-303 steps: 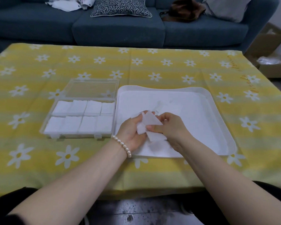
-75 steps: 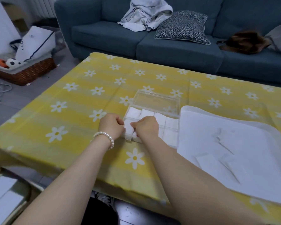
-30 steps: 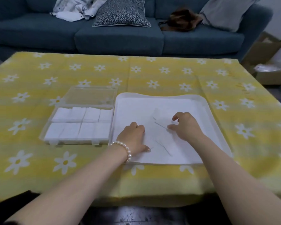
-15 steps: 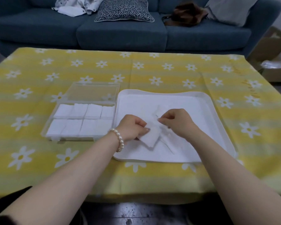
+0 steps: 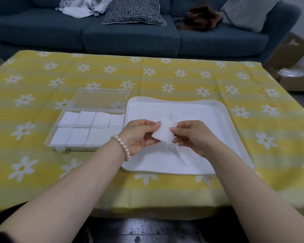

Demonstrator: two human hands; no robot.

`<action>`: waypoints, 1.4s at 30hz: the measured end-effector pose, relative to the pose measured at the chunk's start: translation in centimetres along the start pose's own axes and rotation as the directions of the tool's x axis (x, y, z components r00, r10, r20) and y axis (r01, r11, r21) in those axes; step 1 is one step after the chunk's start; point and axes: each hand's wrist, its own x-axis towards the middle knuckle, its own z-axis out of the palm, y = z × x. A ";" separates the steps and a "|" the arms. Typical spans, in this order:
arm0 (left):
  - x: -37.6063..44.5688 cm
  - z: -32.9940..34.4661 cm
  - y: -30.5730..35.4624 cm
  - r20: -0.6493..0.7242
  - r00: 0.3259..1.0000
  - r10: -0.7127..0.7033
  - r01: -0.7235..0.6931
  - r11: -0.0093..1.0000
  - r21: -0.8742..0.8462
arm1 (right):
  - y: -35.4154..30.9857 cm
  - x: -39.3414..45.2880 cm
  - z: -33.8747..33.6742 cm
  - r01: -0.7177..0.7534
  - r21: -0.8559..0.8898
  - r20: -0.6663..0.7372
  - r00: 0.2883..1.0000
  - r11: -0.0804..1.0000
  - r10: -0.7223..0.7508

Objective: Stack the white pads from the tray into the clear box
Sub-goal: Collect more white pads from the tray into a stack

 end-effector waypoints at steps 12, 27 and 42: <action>0.5 0.6 -2.4 -0.162 0.987 -0.018 0.019 1.000 0.006 | 0.3 -0.2 0.9 -0.031 -0.008 -0.024 0.999 0.999 0.031; -0.1 0.9 -1.5 0.049 0.992 -0.112 0.116 0.989 -0.088 | -0.2 -0.2 0.3 0.011 -0.211 -0.005 1.000 0.977 -0.013; 0.2 -0.3 -1.1 -0.077 0.989 -0.128 0.113 0.979 -0.170 | 0.7 0.1 -3.7 -0.158 -0.785 -0.229 0.972 0.600 -0.044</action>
